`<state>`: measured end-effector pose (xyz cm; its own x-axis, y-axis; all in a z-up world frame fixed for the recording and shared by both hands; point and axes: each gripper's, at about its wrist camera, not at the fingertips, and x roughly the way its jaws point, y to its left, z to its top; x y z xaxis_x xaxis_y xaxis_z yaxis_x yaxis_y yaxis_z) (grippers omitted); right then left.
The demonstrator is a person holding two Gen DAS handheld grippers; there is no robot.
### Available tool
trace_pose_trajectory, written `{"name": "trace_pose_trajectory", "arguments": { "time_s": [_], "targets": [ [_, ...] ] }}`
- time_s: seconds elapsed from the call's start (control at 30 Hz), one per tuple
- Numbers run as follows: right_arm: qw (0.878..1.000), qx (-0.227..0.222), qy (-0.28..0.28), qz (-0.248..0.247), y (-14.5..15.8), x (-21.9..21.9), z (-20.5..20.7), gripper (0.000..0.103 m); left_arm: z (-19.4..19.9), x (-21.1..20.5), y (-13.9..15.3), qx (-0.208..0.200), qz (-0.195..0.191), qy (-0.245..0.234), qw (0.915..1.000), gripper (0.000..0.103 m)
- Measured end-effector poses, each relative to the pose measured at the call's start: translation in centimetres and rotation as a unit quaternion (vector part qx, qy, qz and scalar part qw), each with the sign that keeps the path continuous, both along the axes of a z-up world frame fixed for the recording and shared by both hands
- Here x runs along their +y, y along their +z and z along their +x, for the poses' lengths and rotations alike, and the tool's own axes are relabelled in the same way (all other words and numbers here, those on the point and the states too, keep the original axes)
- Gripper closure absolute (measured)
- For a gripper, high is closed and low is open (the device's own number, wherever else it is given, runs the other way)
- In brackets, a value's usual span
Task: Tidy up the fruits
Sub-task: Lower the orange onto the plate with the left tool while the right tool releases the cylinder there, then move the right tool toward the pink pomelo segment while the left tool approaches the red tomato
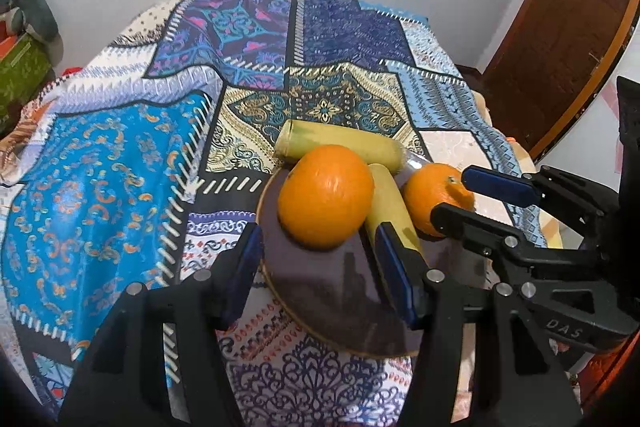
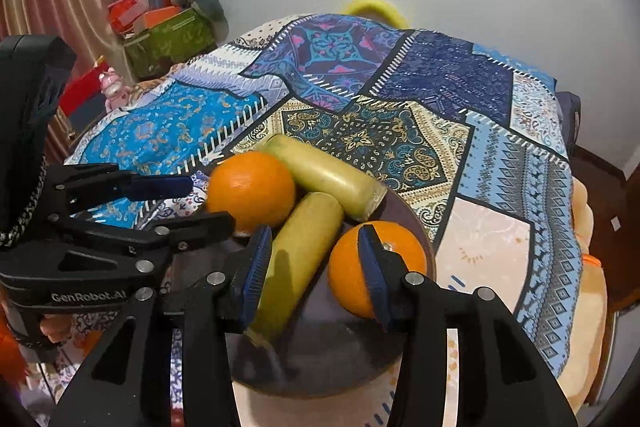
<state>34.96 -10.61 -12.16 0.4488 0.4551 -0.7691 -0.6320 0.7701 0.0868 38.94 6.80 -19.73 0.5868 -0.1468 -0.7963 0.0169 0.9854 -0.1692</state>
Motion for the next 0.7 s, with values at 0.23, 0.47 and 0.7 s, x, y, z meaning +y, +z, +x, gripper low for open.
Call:
{"name": "trace_pose_trajectory", "arguments": {
  "time_s": [0.23,0.47,0.7],
  "targets": [
    [1.0,-0.02,-0.006,0.004,2.1,-0.8,-2.9,0.061,-4.0,0.2,3.1,-0.033,0.011,0.008,0.9994,0.045],
    [0.999,-0.047,-0.013,0.005,4.4,-1.8,-7.0,0.052,-8.5,0.4,5.6,-0.055,0.025,0.016,0.998,0.044],
    [0.998,-0.06,-0.033,0.007,5.4,-3.6,-10.7,0.041,-12.9,0.6,6.7,-0.063,0.035,0.026,0.997,0.042]
  ]
}}
